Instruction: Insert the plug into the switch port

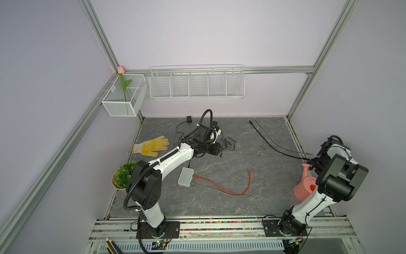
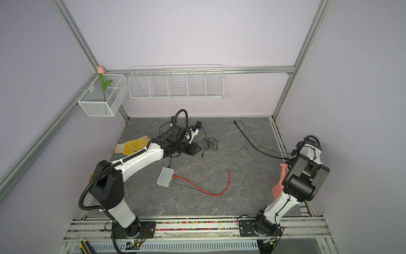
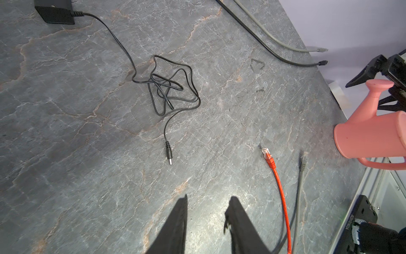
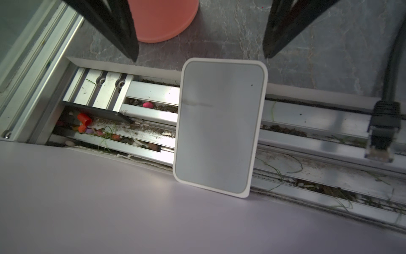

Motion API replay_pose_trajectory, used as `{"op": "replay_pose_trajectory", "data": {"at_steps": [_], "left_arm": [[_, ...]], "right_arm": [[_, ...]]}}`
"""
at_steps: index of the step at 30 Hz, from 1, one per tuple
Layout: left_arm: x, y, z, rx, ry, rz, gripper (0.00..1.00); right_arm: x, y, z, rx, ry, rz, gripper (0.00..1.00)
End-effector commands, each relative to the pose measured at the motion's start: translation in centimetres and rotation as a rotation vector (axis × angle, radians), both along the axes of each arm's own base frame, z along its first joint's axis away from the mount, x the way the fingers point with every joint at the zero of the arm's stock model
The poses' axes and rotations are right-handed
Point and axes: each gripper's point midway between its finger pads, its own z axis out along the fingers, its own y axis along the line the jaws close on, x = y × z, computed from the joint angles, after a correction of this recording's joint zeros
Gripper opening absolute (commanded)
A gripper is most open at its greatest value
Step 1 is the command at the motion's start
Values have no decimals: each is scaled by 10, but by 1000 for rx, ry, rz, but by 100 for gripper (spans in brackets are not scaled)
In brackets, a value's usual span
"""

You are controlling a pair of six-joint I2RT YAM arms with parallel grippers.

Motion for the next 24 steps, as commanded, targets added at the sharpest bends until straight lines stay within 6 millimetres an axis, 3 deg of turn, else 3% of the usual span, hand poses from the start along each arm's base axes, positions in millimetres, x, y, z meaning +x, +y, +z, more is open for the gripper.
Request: {"op": "replay_pose_trajectory", "data": {"at_steps": [1,10,18,24], "left_arm": [[0,-3,4,4,-4,-19,33],[0,-1,11,16,-18,-18,33],[1,2,9,39,-17,-14,33],[0,3,9,45,-14,-11,33]], "right_arm": [[5,-10,6,-71,26,-8,94],[13,-18,6,-80,35,-5,99],[0,-8,5,-104,-12,-31,81],[-2,-10,6,-116,10,-22,76]]}}
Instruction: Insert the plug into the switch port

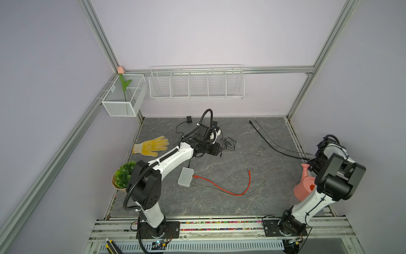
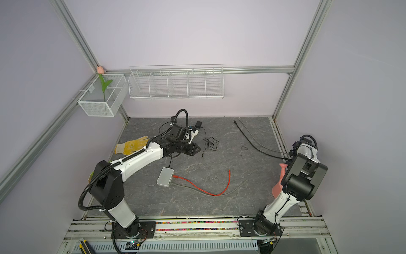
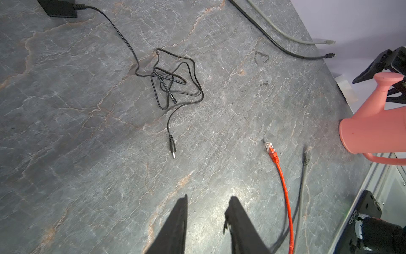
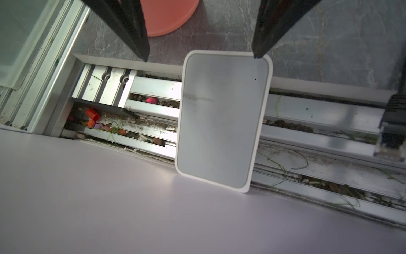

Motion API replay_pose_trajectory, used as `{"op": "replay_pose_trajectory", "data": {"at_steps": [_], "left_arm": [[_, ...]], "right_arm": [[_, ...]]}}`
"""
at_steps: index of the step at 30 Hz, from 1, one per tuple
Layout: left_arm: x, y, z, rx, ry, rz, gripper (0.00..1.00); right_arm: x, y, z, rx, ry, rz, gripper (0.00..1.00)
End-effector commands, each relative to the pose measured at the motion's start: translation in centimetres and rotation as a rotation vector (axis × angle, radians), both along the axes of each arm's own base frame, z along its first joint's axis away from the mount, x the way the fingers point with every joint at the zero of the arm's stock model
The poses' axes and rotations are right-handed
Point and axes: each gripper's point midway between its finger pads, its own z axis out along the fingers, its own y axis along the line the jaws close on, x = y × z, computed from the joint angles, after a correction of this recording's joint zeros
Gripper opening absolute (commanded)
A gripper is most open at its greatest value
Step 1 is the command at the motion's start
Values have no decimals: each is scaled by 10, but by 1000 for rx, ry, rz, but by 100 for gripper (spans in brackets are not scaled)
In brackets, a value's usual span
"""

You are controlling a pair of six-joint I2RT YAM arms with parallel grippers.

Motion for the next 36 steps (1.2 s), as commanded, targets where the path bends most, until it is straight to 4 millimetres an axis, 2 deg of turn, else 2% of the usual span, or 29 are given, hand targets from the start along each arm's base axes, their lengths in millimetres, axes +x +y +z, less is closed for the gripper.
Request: {"op": "replay_pose_trajectory", "data": {"at_steps": [1,8,11,15,22,33,36], "left_arm": [[4,-2,10,8,-28,-5,33],[4,0,13,14,-33,2,33],[5,0,16,14,-40,5,33],[6,1,17,22,-39,6,33],[5,3,20,30,-49,9,33],[6,6,20,42,-56,14,33],[7,6,23,38,-61,16,33]], "right_arm": [[-2,-10,10,-66,-4,-29,76],[3,-9,12,-83,-24,4,64],[6,-3,10,-64,-69,22,67],[-2,10,9,-43,-98,11,68],[-17,26,26,-65,-177,-4,75],[-32,70,31,-13,-308,21,76],[-29,73,40,-22,-338,31,76]]}}
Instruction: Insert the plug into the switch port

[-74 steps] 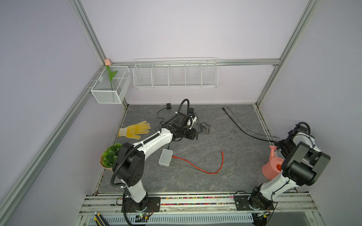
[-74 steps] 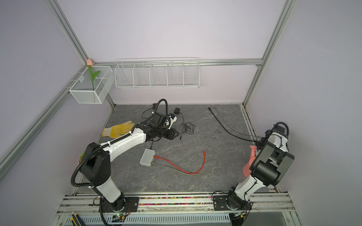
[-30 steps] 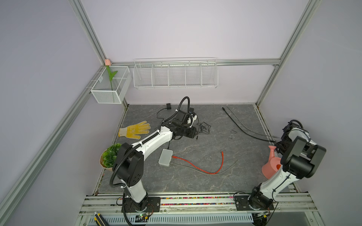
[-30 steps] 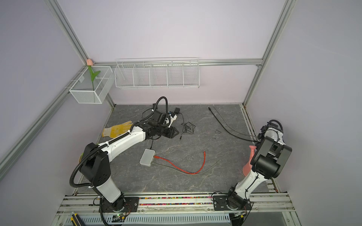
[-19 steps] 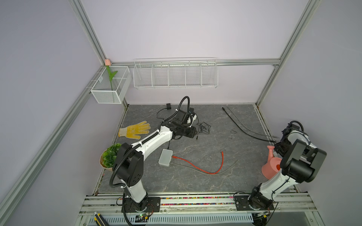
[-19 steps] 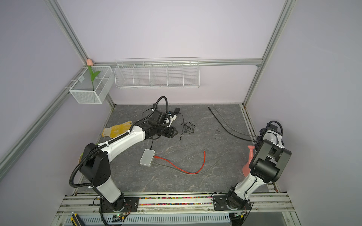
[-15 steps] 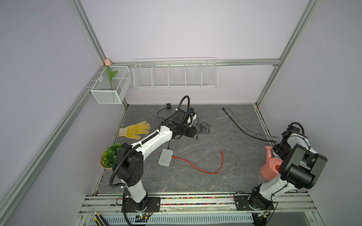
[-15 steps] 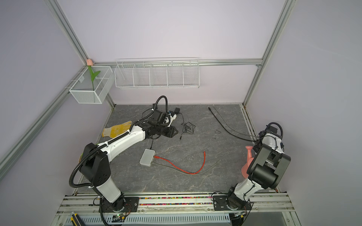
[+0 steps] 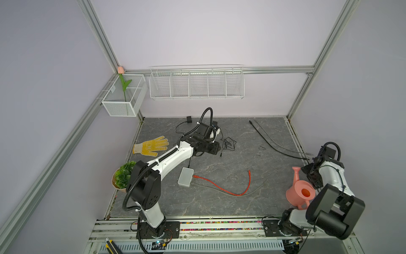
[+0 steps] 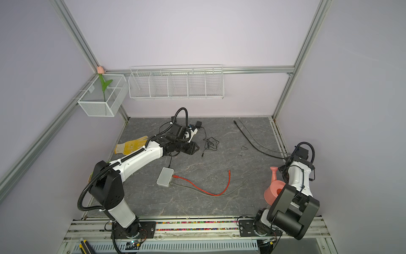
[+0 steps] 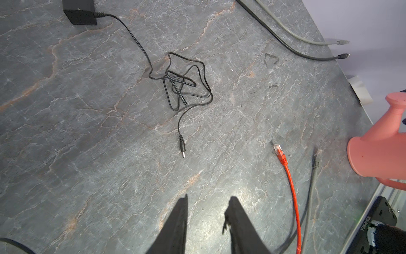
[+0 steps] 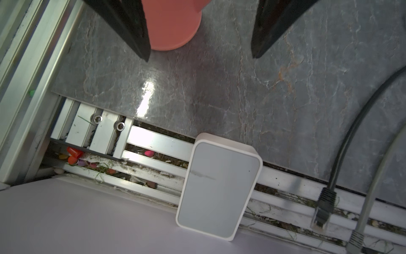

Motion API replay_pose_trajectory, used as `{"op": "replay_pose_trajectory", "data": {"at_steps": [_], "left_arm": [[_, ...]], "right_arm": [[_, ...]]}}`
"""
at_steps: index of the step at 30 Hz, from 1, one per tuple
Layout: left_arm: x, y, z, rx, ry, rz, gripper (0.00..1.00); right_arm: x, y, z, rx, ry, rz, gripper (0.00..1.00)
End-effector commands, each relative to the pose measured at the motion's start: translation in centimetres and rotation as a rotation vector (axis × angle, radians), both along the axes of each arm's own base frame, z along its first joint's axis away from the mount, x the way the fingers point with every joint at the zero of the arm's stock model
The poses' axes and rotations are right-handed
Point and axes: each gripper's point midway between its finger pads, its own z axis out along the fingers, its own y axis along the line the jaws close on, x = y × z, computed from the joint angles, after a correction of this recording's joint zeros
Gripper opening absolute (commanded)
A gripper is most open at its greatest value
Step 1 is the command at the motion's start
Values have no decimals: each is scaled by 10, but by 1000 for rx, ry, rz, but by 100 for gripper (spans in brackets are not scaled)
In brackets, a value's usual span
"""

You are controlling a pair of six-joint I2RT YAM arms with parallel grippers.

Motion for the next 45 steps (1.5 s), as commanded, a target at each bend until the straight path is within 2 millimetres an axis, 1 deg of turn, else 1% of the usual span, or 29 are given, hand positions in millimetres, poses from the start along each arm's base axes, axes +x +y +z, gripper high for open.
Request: {"op": "replay_pose_trajectory", "data": {"at_steps": [1,2,3,4,5,6,10,13,15,18,21,24,26,28,31,38,42,45], "left_arm": [[1,-1,19,-4,-39,-12,33],[1,-1,20,-6,-39,-11,33],[1,-1,22,-8,-42,-10,33],[0,-1,24,-10,-44,-9,33],[0,0,24,-7,-46,-10,33],[0,0,24,-7,-47,-8,33],[-2,2,23,-2,-48,-10,33],[0,4,21,7,-51,-5,33],[1,4,19,12,-51,-6,33],[2,1,18,15,-48,-11,33],[3,2,17,20,-49,-11,33],[4,1,17,21,-50,-12,33],[4,1,17,21,-49,-13,33],[4,1,18,18,-50,-14,33],[4,1,18,16,-55,-15,33],[5,2,19,13,-60,-19,33],[5,4,20,6,-65,-18,33],[6,4,21,-3,-72,-18,33]], "right_arm": [[2,6,6,7,-46,-13,78],[2,3,7,-1,-42,-16,81],[3,-2,9,-4,-43,-22,87],[5,-7,9,0,-32,-28,97],[7,-12,9,4,-22,-36,99],[13,-18,8,8,-14,-32,99],[27,-38,5,-23,22,-41,99],[36,-43,5,-46,21,-34,100],[41,-44,1,-53,30,-35,98],[42,-47,-6,-59,44,-64,96],[41,-50,-8,-77,53,-93,94],[37,-50,-7,-77,63,-117,93],[35,-46,-9,-59,71,-128,91],[25,-43,-9,-74,93,-171,89],[22,-37,-14,-60,51,-208,89],[25,-34,-26,-109,31,-220,89],[30,-36,-20,-171,0,-200,89],[31,-36,-22,-186,9,-186,89]]}}
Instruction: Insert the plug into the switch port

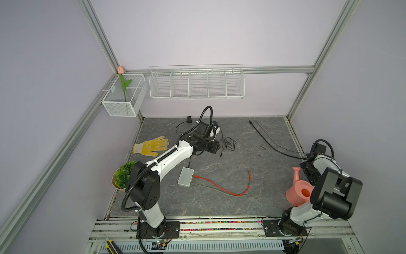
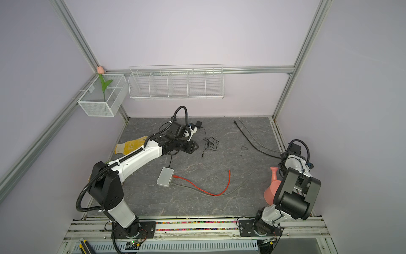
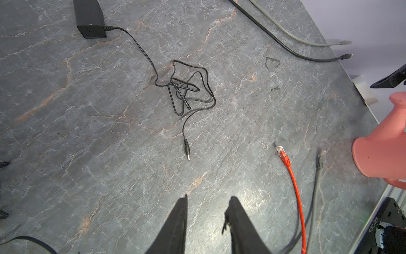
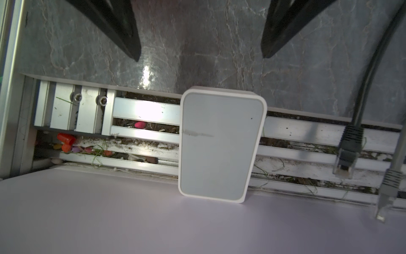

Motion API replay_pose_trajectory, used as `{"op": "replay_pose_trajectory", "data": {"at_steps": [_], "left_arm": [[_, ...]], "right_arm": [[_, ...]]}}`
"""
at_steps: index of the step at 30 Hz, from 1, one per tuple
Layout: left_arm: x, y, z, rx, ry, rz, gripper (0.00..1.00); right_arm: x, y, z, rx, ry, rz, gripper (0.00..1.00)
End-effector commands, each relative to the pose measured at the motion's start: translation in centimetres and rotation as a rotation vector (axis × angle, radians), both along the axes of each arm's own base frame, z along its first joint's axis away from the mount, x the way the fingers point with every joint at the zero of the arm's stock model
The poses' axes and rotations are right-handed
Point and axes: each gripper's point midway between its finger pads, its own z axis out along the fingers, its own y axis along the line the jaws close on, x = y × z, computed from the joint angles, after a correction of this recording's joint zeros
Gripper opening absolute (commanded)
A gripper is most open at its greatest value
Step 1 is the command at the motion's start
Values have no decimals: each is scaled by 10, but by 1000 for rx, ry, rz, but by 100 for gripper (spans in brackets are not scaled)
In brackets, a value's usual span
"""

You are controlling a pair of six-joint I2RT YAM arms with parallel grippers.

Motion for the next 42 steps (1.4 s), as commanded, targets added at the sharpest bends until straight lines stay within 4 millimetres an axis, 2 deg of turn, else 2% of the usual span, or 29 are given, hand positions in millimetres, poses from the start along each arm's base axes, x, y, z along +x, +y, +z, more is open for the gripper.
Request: {"op": "replay_pose_trajectory", "data": {"at_steps": [1,9,13,19,21,25,28,31,34,36,42], "left_arm": [[2,1,11,-19,-36,-14,33],[5,-1,12,-29,-39,-20,33],[4,-2,12,-36,-40,-26,33],[3,-3,15,-50,-49,-36,34],[2,-7,18,-70,-49,-51,34],[5,-11,24,-80,-55,-56,34],[3,-21,31,-93,-74,-87,34],[0,-45,36,-91,-101,-160,36],[1,-81,38,-127,-96,-248,36],[1,-108,38,-149,-96,-320,41],[2,-197,29,-165,-135,-500,51]], "right_arm": [[5,-7,10,-78,-28,-12,89],[7,-5,12,-102,-67,-20,89],[-9,4,4,-106,-109,-67,89],[-23,4,2,-128,-101,-102,89],[-25,5,6,-140,-106,-92,89],[-17,6,20,-176,-173,-25,89],[-7,10,41,-183,-226,37,89],[-9,18,80,-224,-289,76,89],[-27,26,119,-302,-337,86,89],[-39,33,137,-320,-375,103,89],[-75,78,182,-328,-528,267,88]]}}
